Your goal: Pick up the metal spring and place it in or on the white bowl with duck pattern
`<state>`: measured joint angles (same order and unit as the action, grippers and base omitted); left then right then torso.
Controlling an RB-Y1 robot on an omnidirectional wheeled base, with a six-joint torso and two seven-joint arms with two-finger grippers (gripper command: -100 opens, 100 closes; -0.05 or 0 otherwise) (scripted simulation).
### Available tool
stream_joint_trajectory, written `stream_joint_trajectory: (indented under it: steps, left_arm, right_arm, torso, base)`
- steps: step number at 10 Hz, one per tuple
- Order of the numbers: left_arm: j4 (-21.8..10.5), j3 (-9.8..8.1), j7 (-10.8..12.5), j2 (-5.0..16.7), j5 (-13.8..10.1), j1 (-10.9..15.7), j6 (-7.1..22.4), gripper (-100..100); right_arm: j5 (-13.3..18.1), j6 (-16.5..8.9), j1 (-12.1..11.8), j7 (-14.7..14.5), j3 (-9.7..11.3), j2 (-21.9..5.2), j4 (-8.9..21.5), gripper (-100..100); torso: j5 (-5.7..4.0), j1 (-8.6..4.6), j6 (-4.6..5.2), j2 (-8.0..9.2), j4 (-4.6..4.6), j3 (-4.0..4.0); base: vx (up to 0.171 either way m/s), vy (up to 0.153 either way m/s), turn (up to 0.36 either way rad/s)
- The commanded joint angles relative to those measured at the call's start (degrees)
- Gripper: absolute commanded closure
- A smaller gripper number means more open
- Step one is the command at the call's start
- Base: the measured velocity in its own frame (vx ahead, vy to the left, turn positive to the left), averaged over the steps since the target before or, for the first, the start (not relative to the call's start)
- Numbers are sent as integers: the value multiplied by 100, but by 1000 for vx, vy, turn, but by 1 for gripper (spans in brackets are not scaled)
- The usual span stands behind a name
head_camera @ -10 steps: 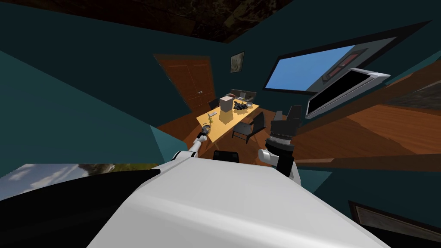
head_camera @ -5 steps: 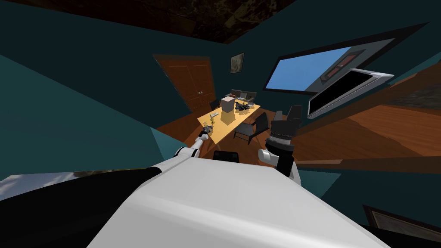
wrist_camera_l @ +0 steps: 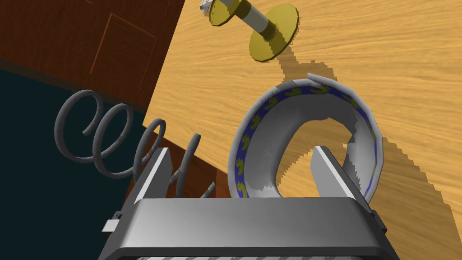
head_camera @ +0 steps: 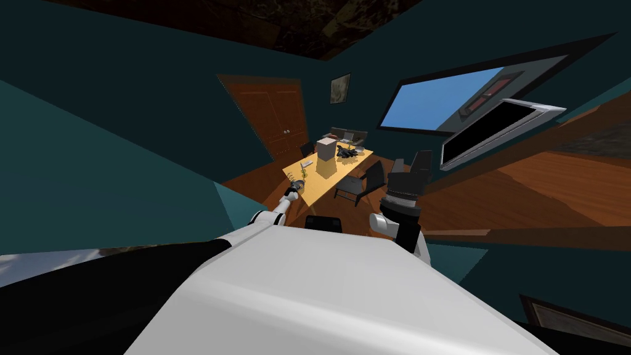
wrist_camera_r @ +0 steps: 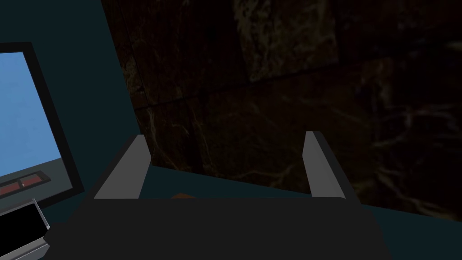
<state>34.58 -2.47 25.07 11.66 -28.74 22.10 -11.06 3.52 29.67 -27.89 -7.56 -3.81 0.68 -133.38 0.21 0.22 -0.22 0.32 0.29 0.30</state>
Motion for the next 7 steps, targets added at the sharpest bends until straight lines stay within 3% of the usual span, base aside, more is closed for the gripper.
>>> stream_joint_trajectory:
  steps: [1, 2, 7]
  left_arm:
    - [0, 0, 0, 0, 0, 0, 0, 0]
    - [86, 178, -219, 60, -286, 127, 205, -100]
    - [301, 623, -765, 212, -1080, 446, 718, -100]
  right_arm:
    - [0, 0, 0, 0, 0, 0, 0, 0]
    - [0, 0, 0, 0, 0, 0, 0, 0]
    - [0, 0, 0, 0, 0, 1, 0, 0]
  torso:
    - [0, 0, 0, 0, 0, 0]
    - [0, 0, 0, 0, 0, 0]
    - [-5, -22, -1, -3, 0, -2]
  base:
    - [0, 0, 0]
    - [7, -28, 237]
    - [3, -57, 182]
